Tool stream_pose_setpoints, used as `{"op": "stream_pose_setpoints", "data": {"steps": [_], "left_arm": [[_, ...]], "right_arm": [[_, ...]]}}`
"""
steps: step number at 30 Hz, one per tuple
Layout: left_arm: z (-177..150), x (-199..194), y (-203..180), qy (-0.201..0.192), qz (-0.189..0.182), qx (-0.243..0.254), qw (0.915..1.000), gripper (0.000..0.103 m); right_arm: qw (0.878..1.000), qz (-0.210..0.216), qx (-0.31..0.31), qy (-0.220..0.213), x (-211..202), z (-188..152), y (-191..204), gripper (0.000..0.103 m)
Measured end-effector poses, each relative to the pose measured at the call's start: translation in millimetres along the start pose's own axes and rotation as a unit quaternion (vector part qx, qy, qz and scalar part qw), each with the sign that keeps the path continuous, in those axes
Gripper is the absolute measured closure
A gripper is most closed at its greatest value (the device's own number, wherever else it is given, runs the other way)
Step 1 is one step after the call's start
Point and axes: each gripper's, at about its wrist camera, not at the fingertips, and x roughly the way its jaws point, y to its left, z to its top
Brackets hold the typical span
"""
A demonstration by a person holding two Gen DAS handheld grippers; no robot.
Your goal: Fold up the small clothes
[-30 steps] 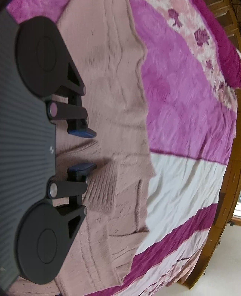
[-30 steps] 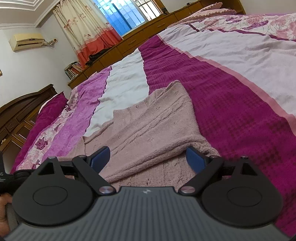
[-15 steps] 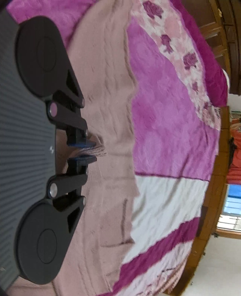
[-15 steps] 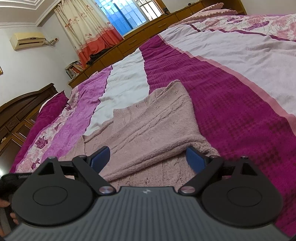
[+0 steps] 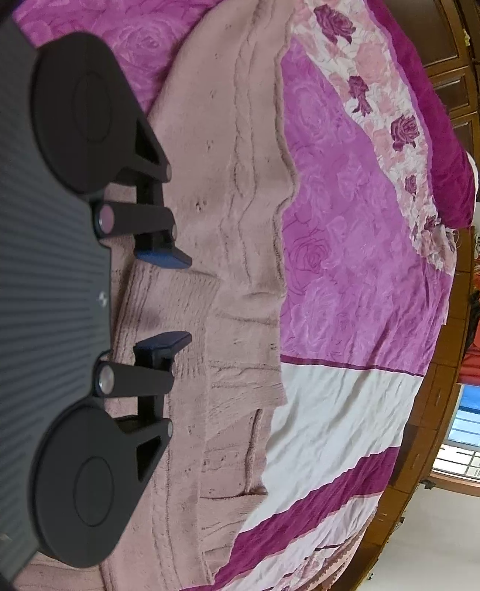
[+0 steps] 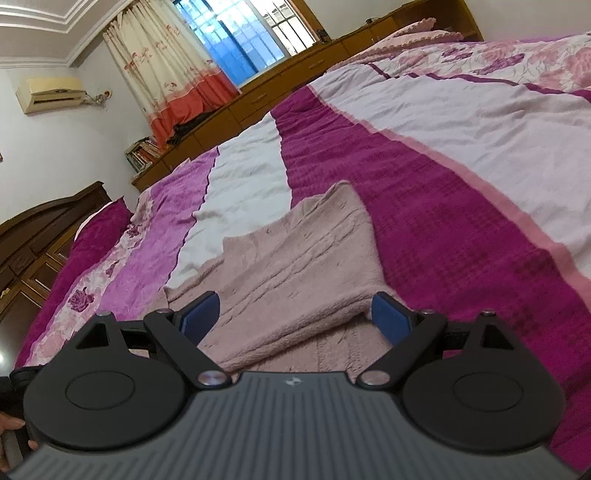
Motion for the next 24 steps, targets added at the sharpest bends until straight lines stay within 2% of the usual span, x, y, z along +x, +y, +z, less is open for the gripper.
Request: {"op": "stream_pose_setpoints", "data": {"steps": [5, 9, 12, 15, 19, 24], "left_arm": [[-8, 5, -1, 0.008, 0.016, 0.009, 0.9998, 0.064], [-11, 10, -2, 0.011, 0.021, 0.014, 0.9996, 0.064], [-12, 14, -6, 0.013, 0.026, 0.028, 0.9992, 0.062], [-15, 17, -8, 0.012, 0.032, 0.044, 0.9985, 0.060], [-14, 13, -5, 0.009, 0.030, 0.037, 0.9988, 0.060], [-2, -8, 8, -0.005, 0.040, 0.032, 0.9987, 0.060]], "right_arm": [[1.000, -0.003, 0.014, 0.015, -2, 0, -2, 0.016], [0.998, 0.014, 0.050, 0.036, 6, 0, -8, 0.019], [0.997, -0.002, 0.068, 0.025, 13, 2, -13, 0.028], [0.996, -0.012, 0.080, 0.024, 14, 1, -18, 0.032], [0.997, -0.016, 0.065, 0.030, 9, -2, -15, 0.032], [0.997, -0.014, 0.073, 0.038, 0, -1, -8, 0.027]]}}
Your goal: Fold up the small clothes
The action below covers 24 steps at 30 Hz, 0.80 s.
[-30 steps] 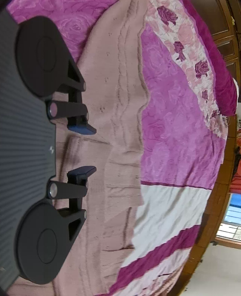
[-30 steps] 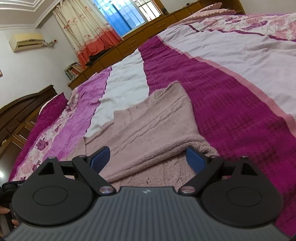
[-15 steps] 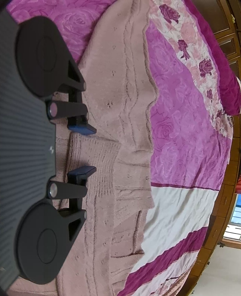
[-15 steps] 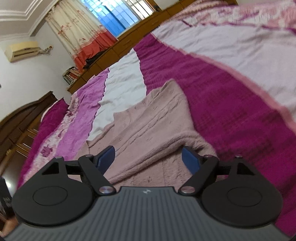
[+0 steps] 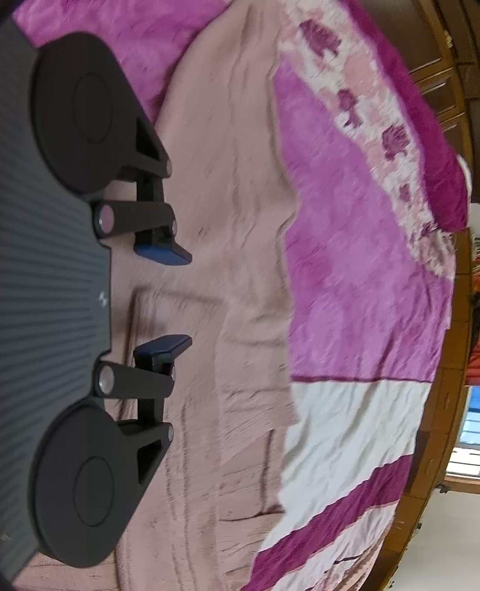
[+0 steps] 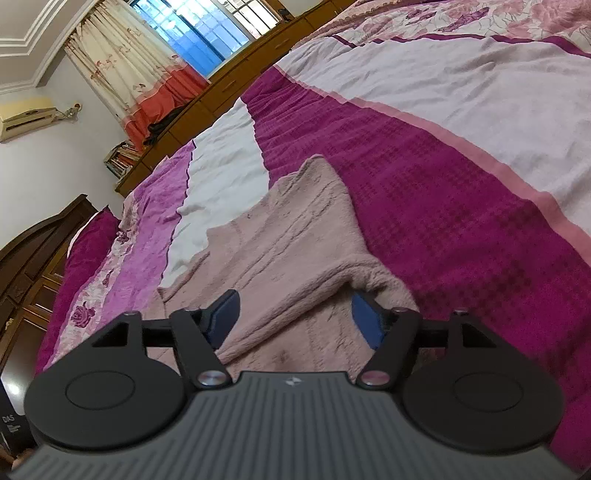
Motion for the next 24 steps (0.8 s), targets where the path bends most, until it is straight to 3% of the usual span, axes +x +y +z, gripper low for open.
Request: {"op": "stream_pose_setpoints", "data": {"steps": [13, 18, 24], "left_arm": [[46, -43, 102, -0.016, 0.089, -0.044, 0.9950, 0.059], [39, -36, 139, 0.008, 0.095, -0.085, 0.9918, 0.059], [26, -9, 177, 0.050, 0.076, -0.149, 0.9847, 0.059]], "right_arm": [[0.994, 0.035, -0.101, 0.021, -19, -19, 56, 0.020], [0.991, 0.030, -0.122, 0.040, -21, -27, 68, 0.019], [0.989, 0.013, -0.140, 0.050, -22, -39, 77, 0.019]]}}
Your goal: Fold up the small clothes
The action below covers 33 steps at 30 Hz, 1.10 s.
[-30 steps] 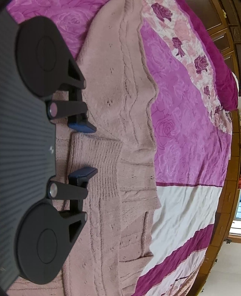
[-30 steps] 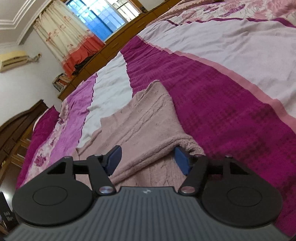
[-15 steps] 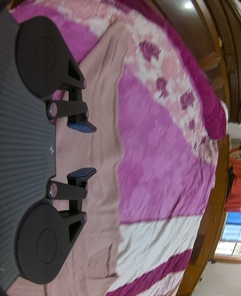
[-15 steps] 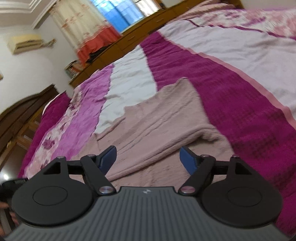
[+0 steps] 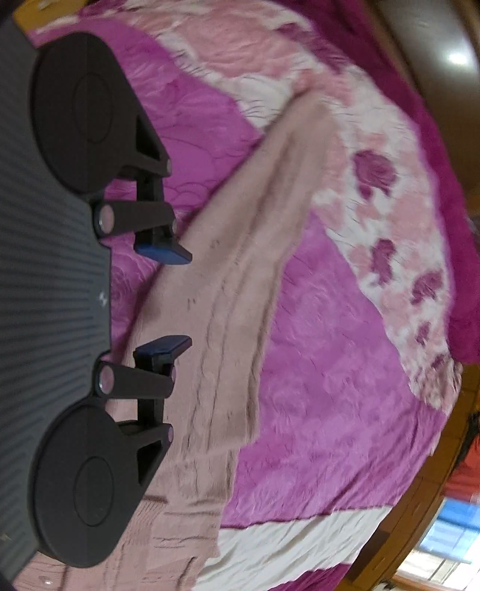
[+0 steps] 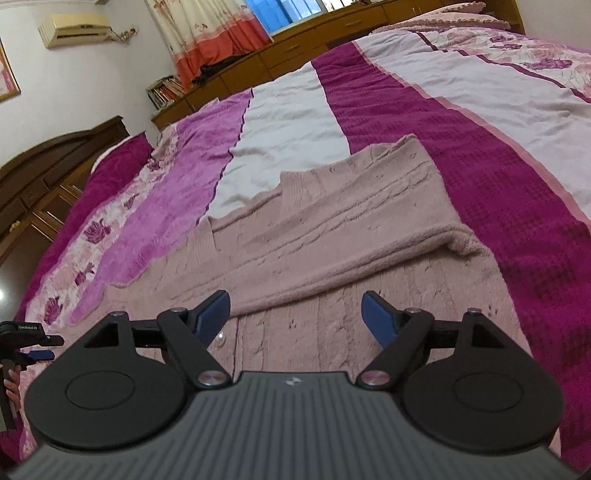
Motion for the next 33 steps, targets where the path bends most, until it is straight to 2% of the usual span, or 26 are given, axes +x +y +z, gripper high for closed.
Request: {"op": "stream_pose_setpoints", "data": {"steps": [8, 12, 33], "left_arm": [[1, 29, 27, 0.023, -0.005, -0.040, 0.9989, 0.059], [2, 34, 35, 0.014, -0.011, -0.059, 0.9981, 0.048], [19, 67, 31, -0.020, 0.012, -0.061, 0.9979, 0.045]], "right_arm": [[1.000, -0.022, -0.014, 0.016, 3, -10, 5, 0.019], [0.999, -0.032, -0.019, 0.024, 9, -13, 8, 0.019], [0.997, -0.057, -0.042, 0.040, 28, -14, 11, 0.019]]}}
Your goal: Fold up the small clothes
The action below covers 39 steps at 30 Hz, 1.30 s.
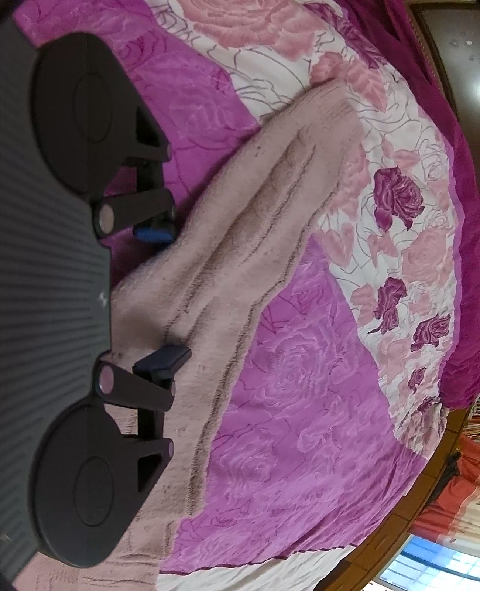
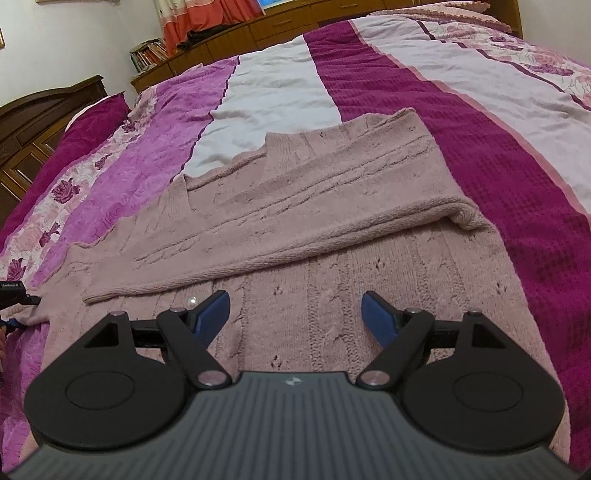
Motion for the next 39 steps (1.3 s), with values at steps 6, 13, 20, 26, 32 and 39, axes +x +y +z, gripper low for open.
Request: {"op": "stream_pose_setpoints", "data": {"steps": [6, 13, 20, 26, 32, 39], "left_arm": [[2, 9, -4, -0.014, 0.010, 0.009, 0.9998, 0.045], [-1, 4, -8, -0.031, -0.016, 0.047, 0.9983, 0.087], [0, -20, -13, -0.061, -0.024, 0.057, 0.9963, 0.093], [2, -48, -28, -0.081, -0.041, 0.069, 0.9934, 0.094], [0, -76, -44, -0.099, -0.073, 0.075, 0.9896, 0.094], [-5, -109, -66, -0.120, -0.112, 0.086, 0.9826, 0.094]], "right_arm": [[1.000, -0.001, 0.000, 0.001, 2, 0, -2, 0.019], [1.000, -0.007, -0.005, 0.000, 6, 1, -2, 0.018], [1.000, -0.004, -0.008, -0.001, 8, 0, -3, 0.016], [1.000, -0.003, -0.005, -0.001, 7, -1, -3, 0.016], [1.000, 0.000, -0.003, -0.002, 4, -1, -4, 0.016], [1.000, 0.002, 0.000, -0.002, 0, 0, -5, 0.016]]}}
